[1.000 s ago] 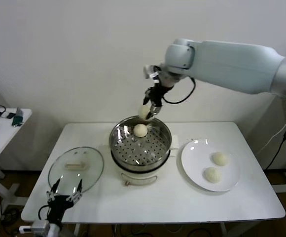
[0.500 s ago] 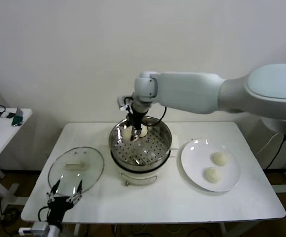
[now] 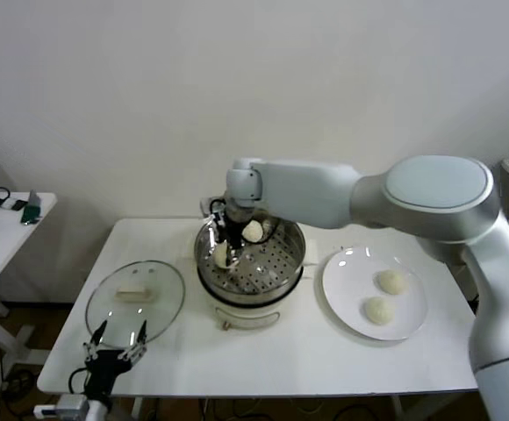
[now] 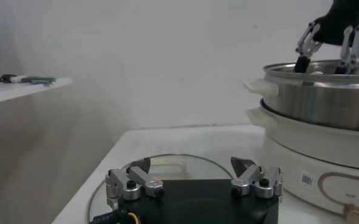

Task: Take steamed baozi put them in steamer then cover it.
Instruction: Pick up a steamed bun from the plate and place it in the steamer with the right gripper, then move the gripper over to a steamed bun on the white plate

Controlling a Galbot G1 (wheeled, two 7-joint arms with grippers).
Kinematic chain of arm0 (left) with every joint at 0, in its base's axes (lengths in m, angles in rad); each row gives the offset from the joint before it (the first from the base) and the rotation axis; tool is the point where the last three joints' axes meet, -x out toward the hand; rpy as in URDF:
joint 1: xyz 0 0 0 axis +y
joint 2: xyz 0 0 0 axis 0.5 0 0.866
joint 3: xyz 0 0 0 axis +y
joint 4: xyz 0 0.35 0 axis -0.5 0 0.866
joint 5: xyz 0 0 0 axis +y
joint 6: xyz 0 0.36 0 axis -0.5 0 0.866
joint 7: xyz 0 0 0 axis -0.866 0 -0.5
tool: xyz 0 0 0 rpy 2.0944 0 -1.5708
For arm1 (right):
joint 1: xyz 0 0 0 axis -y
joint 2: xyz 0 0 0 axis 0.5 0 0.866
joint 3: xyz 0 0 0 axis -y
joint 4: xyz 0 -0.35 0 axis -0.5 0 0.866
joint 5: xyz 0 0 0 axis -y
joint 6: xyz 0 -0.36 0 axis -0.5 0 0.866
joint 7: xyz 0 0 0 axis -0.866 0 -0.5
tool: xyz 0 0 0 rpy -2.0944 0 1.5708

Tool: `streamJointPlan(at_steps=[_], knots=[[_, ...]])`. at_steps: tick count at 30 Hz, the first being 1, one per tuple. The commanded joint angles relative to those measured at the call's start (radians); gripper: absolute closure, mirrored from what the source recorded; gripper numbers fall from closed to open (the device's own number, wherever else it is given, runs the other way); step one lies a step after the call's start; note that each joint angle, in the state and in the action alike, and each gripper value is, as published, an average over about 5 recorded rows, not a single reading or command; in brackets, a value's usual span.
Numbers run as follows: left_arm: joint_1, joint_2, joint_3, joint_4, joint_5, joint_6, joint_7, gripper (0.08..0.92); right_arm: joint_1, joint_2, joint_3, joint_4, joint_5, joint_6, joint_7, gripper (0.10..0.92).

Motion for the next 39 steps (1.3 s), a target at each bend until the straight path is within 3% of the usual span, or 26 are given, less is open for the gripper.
streamJointPlan(at_steps=[1,6,14,21,29,39], knots=[[0.001,0.0,-0.001,-0.001,0.0,0.0,0.0,0.177,-0.038,0.012,0.028,-0.039,-0.019,0.003,0.004,0.317],[0.001,-0.001,-0.001,-0.004,0.004,0.002,0.0,0.177,0.074,-0.054,0.013,0.009,0.024,0.05,-0.066,0.214],[0.001,-0.001,0.004,-0.004,0.012,0.004,0.0,0.177,0.322,-0.308,-0.038,0.128,0.036,0.132,-0.21,0.203],[-0.005,0.003,0.011,0.002,0.015,0.005,-0.003,0.177,0.449,-0.607,-0.203,0.333,0.024,0.137,-0.22,0.203],[-0.001,-0.002,0.008,-0.005,0.01,0.007,-0.004,0.177,0.302,-0.864,-0.262,0.517,-0.14,0.103,-0.15,0.203],[0.015,-0.013,-0.005,-0.008,0.011,0.008,-0.004,0.177,0.03,-0.911,-0.121,0.466,-0.302,0.083,-0.107,0.203]])
